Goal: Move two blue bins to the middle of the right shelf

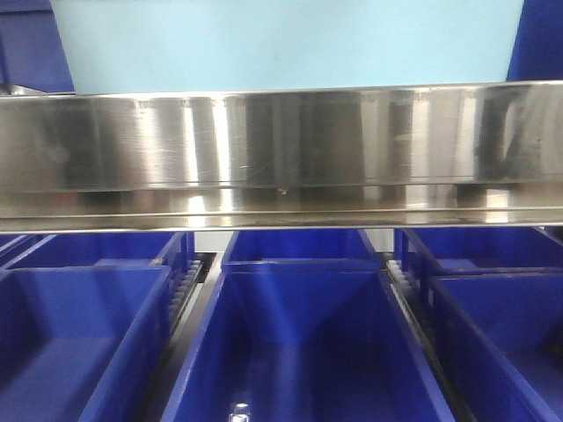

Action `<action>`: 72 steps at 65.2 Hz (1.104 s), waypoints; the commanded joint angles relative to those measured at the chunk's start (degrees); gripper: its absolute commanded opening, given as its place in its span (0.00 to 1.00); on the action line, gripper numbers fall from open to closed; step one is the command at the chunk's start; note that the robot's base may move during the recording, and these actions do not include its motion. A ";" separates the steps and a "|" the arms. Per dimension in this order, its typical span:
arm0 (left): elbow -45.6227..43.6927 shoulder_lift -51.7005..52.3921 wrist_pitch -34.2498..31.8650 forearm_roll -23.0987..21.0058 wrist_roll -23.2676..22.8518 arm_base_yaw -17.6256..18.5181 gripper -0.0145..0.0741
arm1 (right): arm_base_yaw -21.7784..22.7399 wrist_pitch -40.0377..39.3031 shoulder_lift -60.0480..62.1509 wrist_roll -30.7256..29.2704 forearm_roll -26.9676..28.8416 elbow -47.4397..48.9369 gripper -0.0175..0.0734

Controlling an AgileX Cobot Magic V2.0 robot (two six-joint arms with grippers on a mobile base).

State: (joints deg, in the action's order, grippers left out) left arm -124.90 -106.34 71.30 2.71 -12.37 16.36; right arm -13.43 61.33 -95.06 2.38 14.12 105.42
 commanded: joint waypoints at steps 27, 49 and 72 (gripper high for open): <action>-0.32 -2.22 -1.33 1.26 0.58 -0.40 0.08 | 0.34 5.88 -4.62 -0.39 -0.99 0.31 0.06; -0.96 -1.14 -1.33 0.67 0.82 -0.40 0.87 | 0.34 6.15 -2.67 -0.39 -2.80 1.44 0.81; -2.10 3.90 -1.33 0.67 3.37 -0.40 0.70 | 0.34 7.41 2.07 -0.49 -2.80 1.44 0.81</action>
State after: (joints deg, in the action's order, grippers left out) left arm -126.61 -103.99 70.51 3.44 -9.65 16.09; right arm -13.43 68.10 -94.29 2.47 11.88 106.34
